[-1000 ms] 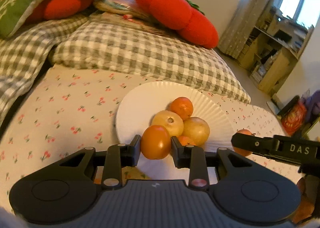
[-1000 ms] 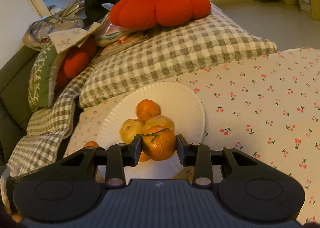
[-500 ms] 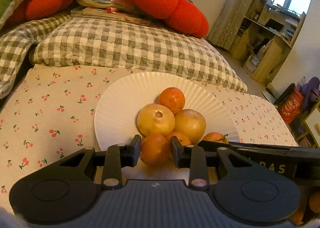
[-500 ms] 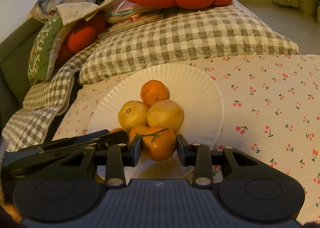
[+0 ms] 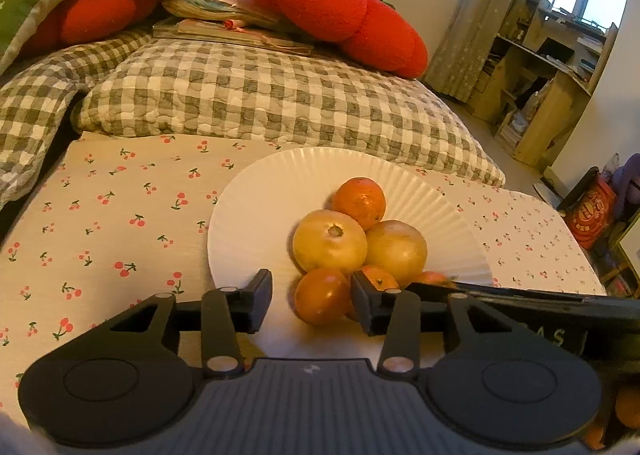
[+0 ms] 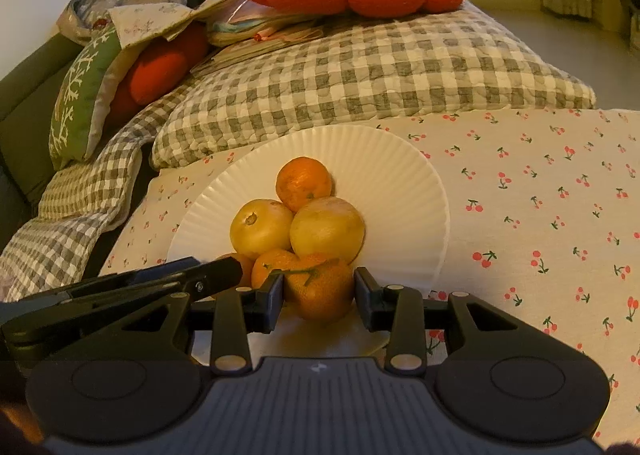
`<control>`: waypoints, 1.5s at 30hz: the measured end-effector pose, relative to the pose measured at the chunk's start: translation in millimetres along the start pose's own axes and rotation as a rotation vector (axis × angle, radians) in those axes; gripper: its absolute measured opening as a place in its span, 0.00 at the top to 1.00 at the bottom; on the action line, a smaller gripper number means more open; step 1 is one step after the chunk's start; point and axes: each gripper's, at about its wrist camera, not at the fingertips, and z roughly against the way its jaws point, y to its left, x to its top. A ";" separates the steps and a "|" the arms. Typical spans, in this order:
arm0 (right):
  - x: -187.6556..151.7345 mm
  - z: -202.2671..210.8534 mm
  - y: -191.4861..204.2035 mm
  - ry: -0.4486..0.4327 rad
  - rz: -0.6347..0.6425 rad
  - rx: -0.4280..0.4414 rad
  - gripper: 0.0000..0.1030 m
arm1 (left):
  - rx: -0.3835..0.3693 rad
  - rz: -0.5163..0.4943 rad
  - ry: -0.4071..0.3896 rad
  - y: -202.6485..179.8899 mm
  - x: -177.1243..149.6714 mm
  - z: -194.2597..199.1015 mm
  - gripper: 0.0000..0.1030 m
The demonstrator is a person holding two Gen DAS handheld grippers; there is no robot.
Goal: Organize fruits
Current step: 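Lower the tomato and mandarin onto the plate and open both grippers, then withdraw both grippers from the plate toward the loose fruits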
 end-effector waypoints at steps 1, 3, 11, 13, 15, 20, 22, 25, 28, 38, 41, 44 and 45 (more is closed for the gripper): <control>0.6 1.4 -0.3 -0.004 -0.005 -0.002 0.64 | -0.002 0.000 0.000 0.4 -0.2 0.7 0.63; 1.3 2.7 -0.3 -0.008 -0.015 0.002 0.62 | 0.001 0.000 -0.003 1.0 -0.2 2.6 0.61; 3.9 8.2 0.9 -0.018 -0.040 0.011 0.60 | -0.001 0.007 -0.028 2.4 2.2 14.6 0.54; 4.8 10.6 0.9 -0.022 -0.048 0.016 0.59 | 0.004 0.003 -0.029 2.0 2.1 15.8 0.54; 5.2 12.4 1.4 -0.024 -0.052 0.020 0.57 | 0.000 0.011 -0.027 2.9 2.2 16.8 0.53; 5.1 17.7 4.6 -0.031 -0.047 0.030 0.57 | -0.020 0.008 -0.029 3.1 0.0 22.8 0.53; 5.0 21.3 4.7 -0.035 -0.052 0.034 0.57 | -0.031 0.013 -0.034 4.4 -1.3 25.8 0.53; 5.0 28.6 5.2 -0.047 -0.062 0.043 0.56 | -0.030 0.012 -0.037 3.8 -1.1 29.7 0.53; 4.1 34.6 6.9 -0.055 -0.066 0.050 0.55 | -0.016 -0.008 -0.052 1.6 -0.6 37.4 0.52; -3.3 60.3 19.7 -0.100 -0.040 0.014 0.55 | 0.021 -0.024 -0.053 -2.5 -6.8 61.2 0.50; -5.5 68.1 22.8 -0.111 -0.022 0.006 0.55 | 0.034 -0.032 -0.050 -4.2 -11.1 70.0 0.48; -8.4 75.8 26.2 -0.121 -0.006 0.001 0.55 | 0.040 -0.027 -0.052 -4.1 -14.9 78.8 0.47; -9.2 77.9 27.6 -0.123 -0.002 0.001 0.55 | 0.039 -0.025 -0.053 -3.7 -16.4 81.7 0.47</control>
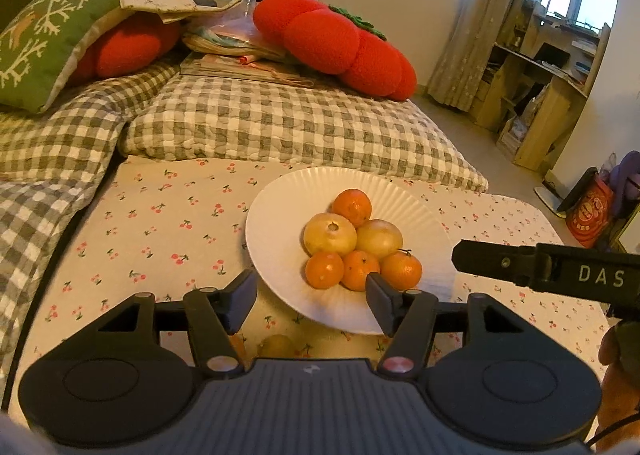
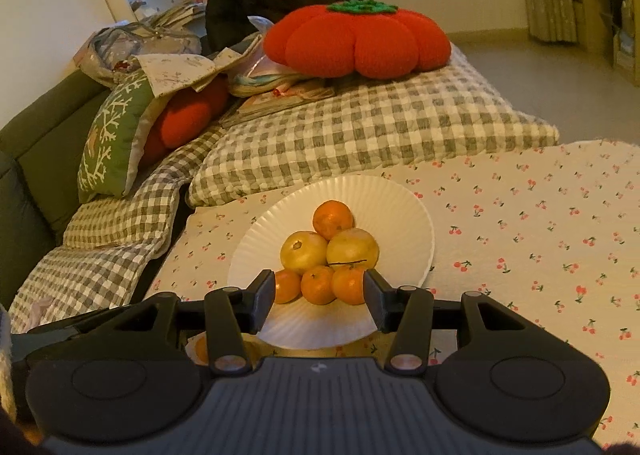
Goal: Organize fruits
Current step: 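Withdraw both grippers from the plate toward the loose fruits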
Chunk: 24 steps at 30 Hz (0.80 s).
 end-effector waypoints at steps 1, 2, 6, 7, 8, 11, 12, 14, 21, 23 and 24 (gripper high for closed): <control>-0.4 2.7 1.5 -0.004 0.005 0.000 0.55 | 0.000 0.001 0.000 0.4 -1.0 2.6 0.47; -0.7 5.0 3.1 -0.008 0.010 -0.003 0.55 | 0.001 0.005 0.001 1.1 -1.8 5.0 0.47; -1.7 16.4 7.6 -0.031 0.033 -0.014 0.55 | -0.002 0.027 -0.002 9.6 -5.7 17.5 0.46; -2.2 18.3 7.5 -0.033 0.034 -0.014 0.55 | -0.003 0.036 -0.004 13.2 -6.5 20.8 0.46; -3.5 20.1 8.1 -0.031 0.036 -0.013 0.55 | -0.003 0.046 -0.006 17.2 -7.3 24.6 0.46; -9.4 22.4 12.5 -0.016 0.062 -0.009 0.55 | 0.009 0.069 -0.010 29.8 -12.6 38.2 0.46; -12.2 23.1 15.3 -0.010 0.075 -0.008 0.55 | 0.015 0.069 -0.010 32.7 -15.4 42.3 0.46; -17.9 24.9 21.7 0.005 0.104 -0.004 0.54 | 0.030 0.070 -0.006 38.5 -21.6 50.3 0.45; -34.0 33.9 42.8 0.034 0.188 0.016 0.49 | 0.042 0.140 0.005 65.9 -39.3 74.4 0.43; -37.5 36.1 47.1 0.039 0.202 0.026 0.48 | 0.050 0.147 -0.001 70.4 -43.9 81.4 0.42; -38.8 36.2 48.8 0.043 0.209 0.031 0.47 | 0.057 0.148 -0.002 72.3 -46.5 84.6 0.42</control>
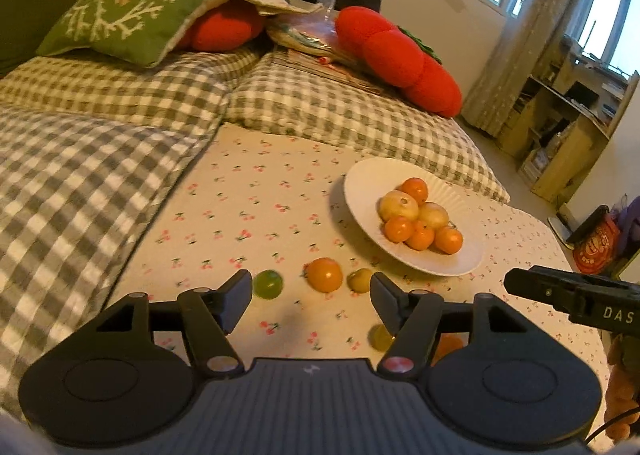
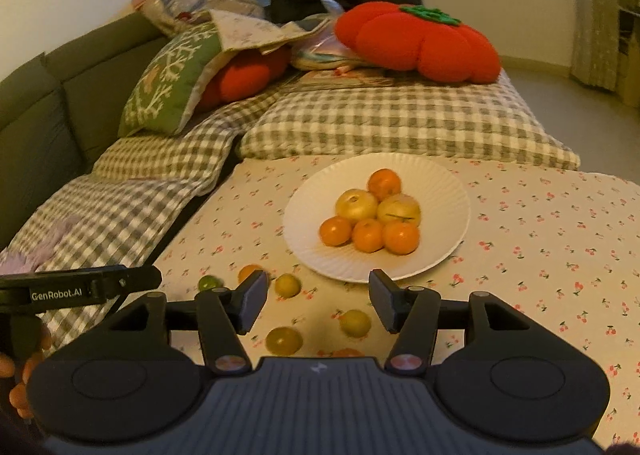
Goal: Organize fruits
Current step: 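Withdraw both grippers from the plate toward the loose fruits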
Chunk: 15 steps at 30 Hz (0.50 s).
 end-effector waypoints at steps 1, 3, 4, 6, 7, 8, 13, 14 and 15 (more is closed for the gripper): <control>-1.2 -0.1 2.4 0.005 0.010 0.004 0.47 | 0.007 0.002 0.000 2.2 -2.5 2.3 0.42; -4.1 -0.4 6.7 0.016 0.028 0.008 0.45 | 0.020 0.003 0.010 6.7 -8.5 5.3 0.42; -5.3 -1.2 8.6 0.022 0.036 0.010 0.45 | 0.025 0.002 0.017 8.1 -11.2 5.9 0.42; -7.5 -3.3 11.6 0.036 0.050 0.013 0.42 | 0.030 0.001 0.028 10.4 -16.9 7.9 0.42; -8.7 -4.1 13.1 0.044 0.057 0.014 0.42 | 0.034 0.001 0.032 11.2 -20.2 9.2 0.42; -9.6 -5.2 14.6 0.051 0.063 0.016 0.41 | 0.038 0.001 0.038 12.2 -24.1 10.5 0.42; -15.2 -6.1 23.5 0.071 0.098 0.027 0.37 | 0.059 -0.010 0.083 16.8 -41.3 11.5 0.42; -15.7 -5.8 24.5 0.073 0.102 0.030 0.35 | 0.058 -0.011 0.089 17.2 -43.0 11.1 0.42; -16.0 -5.2 25.2 0.074 0.105 0.033 0.33 | 0.057 -0.014 0.094 17.3 -45.2 10.9 0.42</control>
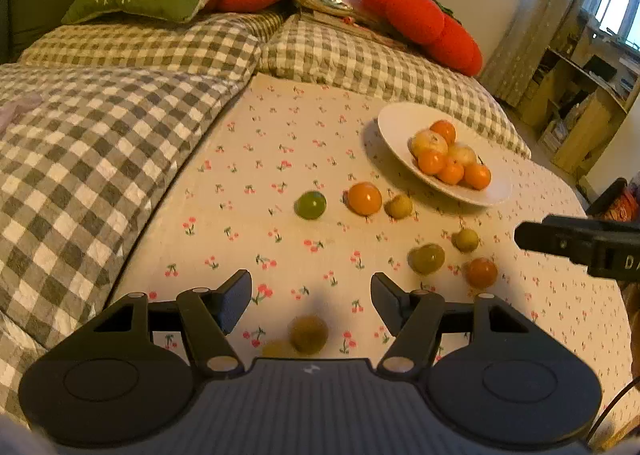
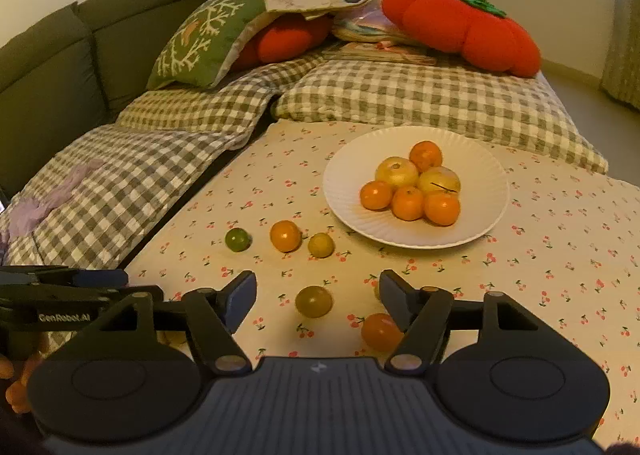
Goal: Organize fruits
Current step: 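Withdraw both grippers from the plate toward the loose fruits, then grasp a small yellow fruit with the left gripper while the right gripper grasps a red tomato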
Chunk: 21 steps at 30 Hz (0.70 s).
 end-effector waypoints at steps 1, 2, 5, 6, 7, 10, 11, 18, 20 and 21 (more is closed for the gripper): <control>0.0 0.6 0.4 0.000 0.001 0.001 0.32 | -0.001 -0.004 0.004 -0.5 -1.1 -0.7 0.42; 0.2 1.2 -0.3 -0.001 -0.003 0.001 0.31 | -0.003 -0.007 0.009 -1.3 -2.1 -1.8 0.42; 0.4 0.9 -5.7 0.000 -0.029 -0.005 0.27 | -0.004 -0.014 0.022 -2.8 -4.3 -5.6 0.42; 0.1 0.0 -8.3 0.003 -0.038 -0.010 0.27 | -0.005 -0.015 0.025 -3.0 -4.5 -6.6 0.42; -0.4 -1.7 -10.4 0.007 -0.045 -0.017 0.27 | -0.006 -0.015 0.027 -3.1 -4.7 -7.1 0.42; -2.8 -10.1 -16.1 0.038 -0.063 -0.038 0.27 | -0.008 -0.022 0.029 -5.0 -5.1 -8.4 0.42; -3.4 -13.1 -17.8 0.048 -0.066 -0.044 0.27 | -0.009 -0.026 0.029 -6.0 -5.2 -8.8 0.42; -12.0 -40.8 -30.6 0.123 -0.059 -0.099 0.38 | -0.009 -0.047 0.055 -9.4 -8.5 -15.7 0.42; -14.9 -49.0 -33.8 0.146 -0.055 -0.111 0.41 | -0.005 -0.036 0.065 -6.2 -8.4 -17.1 0.42; -16.2 -53.1 -35.1 0.155 -0.055 -0.116 0.43 | -0.004 -0.025 0.070 -4.0 -8.2 -17.9 0.42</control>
